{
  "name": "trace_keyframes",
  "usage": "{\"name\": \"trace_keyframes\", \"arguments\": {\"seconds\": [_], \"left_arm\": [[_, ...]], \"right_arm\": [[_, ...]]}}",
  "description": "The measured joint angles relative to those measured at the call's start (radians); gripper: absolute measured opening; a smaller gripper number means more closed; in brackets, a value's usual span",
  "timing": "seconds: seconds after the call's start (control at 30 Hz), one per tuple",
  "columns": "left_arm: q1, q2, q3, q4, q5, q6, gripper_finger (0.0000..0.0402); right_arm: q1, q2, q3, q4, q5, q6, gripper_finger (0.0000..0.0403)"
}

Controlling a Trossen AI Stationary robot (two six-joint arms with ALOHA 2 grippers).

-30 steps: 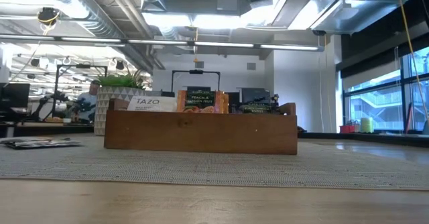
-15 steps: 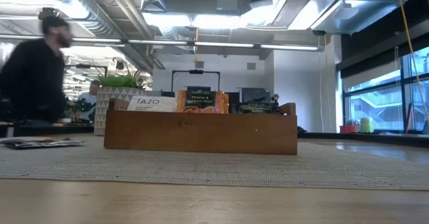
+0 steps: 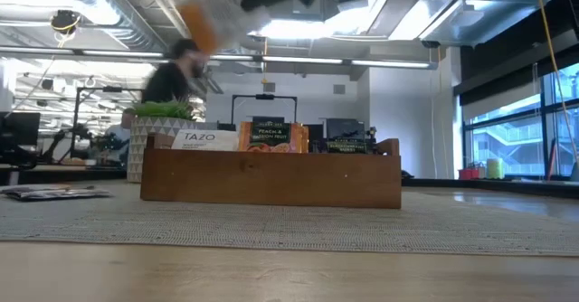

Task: Pick & Place Tea
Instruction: Put the white tea bag into the left section of the wooden organizer

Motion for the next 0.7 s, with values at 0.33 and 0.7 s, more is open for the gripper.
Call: {"name": "trace_keyframes", "arguments": {"seconds": [0.33, 0.7], "left_arm": [[-0.083, 0.000, -0.002, -0.001, -0.121, 0.000, 0.0129], [-0.085, 0.000, -0.002, -0.020, -0.164, 0.002, 0.0129]], "right_arm": [[-0.108, 0.054, 0.007, -0.008, -0.245, 0.089, 0.0005], [-0.127, 0.152, 0.045, -0.041, -0.320, 0.110, 0.0005]]}}
